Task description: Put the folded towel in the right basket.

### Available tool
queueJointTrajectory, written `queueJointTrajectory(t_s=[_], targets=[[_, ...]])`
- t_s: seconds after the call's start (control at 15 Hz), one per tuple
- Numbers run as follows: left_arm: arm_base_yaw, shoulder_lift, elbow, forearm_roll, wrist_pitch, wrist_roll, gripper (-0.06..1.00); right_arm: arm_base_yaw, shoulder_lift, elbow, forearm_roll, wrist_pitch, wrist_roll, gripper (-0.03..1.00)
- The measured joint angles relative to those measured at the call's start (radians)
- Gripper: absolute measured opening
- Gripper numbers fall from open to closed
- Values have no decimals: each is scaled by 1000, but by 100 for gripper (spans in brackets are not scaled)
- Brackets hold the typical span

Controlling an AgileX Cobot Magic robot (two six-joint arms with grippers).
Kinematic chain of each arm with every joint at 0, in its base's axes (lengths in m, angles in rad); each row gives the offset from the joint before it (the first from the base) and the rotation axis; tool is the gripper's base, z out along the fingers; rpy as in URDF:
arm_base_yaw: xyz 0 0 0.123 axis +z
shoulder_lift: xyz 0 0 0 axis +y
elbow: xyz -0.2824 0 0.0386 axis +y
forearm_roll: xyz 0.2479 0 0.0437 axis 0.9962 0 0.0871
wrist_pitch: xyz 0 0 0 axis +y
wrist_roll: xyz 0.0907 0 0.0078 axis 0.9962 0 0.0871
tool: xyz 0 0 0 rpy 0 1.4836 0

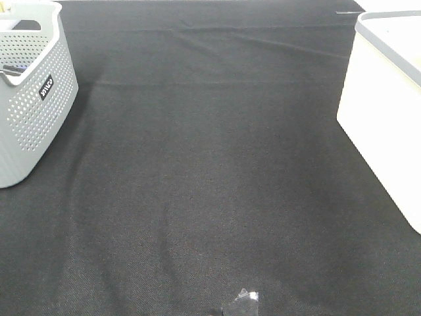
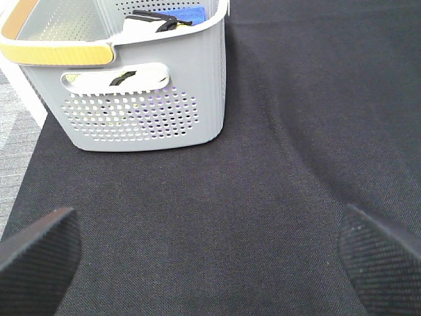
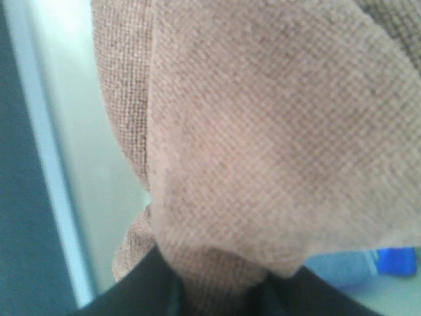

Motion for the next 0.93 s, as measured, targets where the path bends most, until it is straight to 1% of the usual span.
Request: queueJointTrajectory(t_s=[0.13,0.2,0.27,0.33,0.4,0.47,0.53,0.93], targets=[[0,0,0,0,0,0,99,0,35,9,-6,-4,5,20],[0,0,0,0,0,0,99,0,40,9,-7,-8,11,29],[0,0,0,0,0,0,99,0,39,9,-17,-12,11,62],[0,0,0,0,0,0,99,0,39,9,-29,-12,7,82],[0,0,0,0,0,0,99,0,39,9,-36,-11,3,90],[0,0,0,0,0,0,99,0,39,9,-38,-6,1,94],[0,0,0,0,0,0,99,0,39,9,-38,-4,-1,95],[0,0,0,0,0,0,99,0,4,6,-47,-3,4,96]])
